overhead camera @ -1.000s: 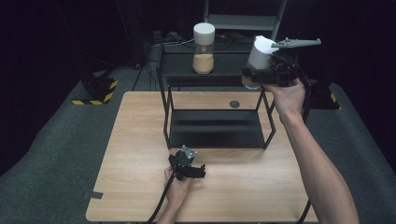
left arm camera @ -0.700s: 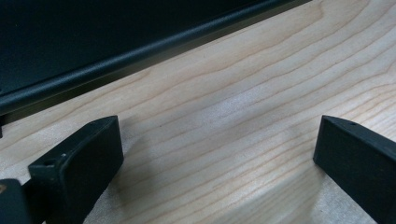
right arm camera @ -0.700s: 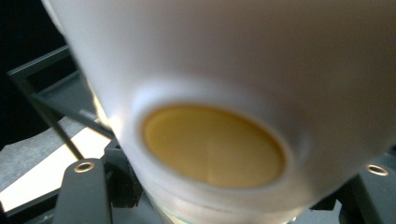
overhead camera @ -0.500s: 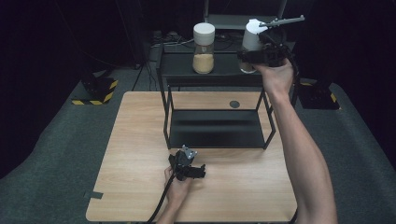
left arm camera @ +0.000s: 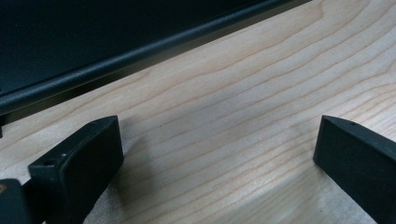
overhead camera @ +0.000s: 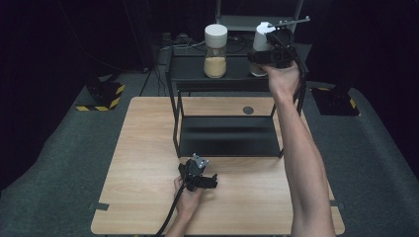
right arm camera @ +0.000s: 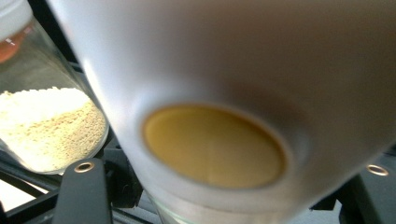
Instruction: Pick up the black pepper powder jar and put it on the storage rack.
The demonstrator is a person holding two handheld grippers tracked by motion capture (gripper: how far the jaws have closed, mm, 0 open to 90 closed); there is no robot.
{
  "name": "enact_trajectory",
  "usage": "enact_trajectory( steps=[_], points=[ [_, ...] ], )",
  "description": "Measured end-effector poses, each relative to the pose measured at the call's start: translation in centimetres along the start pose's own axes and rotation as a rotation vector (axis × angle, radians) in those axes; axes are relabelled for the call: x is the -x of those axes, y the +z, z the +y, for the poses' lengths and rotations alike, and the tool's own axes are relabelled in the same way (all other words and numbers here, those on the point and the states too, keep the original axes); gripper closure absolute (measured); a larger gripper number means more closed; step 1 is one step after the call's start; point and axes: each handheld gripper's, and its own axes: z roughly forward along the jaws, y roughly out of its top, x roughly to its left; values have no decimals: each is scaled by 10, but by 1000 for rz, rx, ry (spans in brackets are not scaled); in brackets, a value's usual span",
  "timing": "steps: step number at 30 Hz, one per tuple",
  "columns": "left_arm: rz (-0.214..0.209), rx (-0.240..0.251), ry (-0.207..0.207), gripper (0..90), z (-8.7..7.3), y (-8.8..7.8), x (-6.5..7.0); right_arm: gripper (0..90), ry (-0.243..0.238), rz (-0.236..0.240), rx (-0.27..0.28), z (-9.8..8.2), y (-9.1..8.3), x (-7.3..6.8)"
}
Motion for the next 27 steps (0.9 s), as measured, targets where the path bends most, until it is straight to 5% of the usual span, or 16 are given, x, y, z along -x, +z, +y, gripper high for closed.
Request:
enact_trajectory(
  steps=[24, 27],
  points=[
    [1, 0, 0, 13, 0, 0, 0, 299, -31, 22, 3, -6, 10, 1],
    [1, 0, 1, 13, 0, 0, 0, 172, -9, 54, -1, -6, 10, 9]
  ],
)
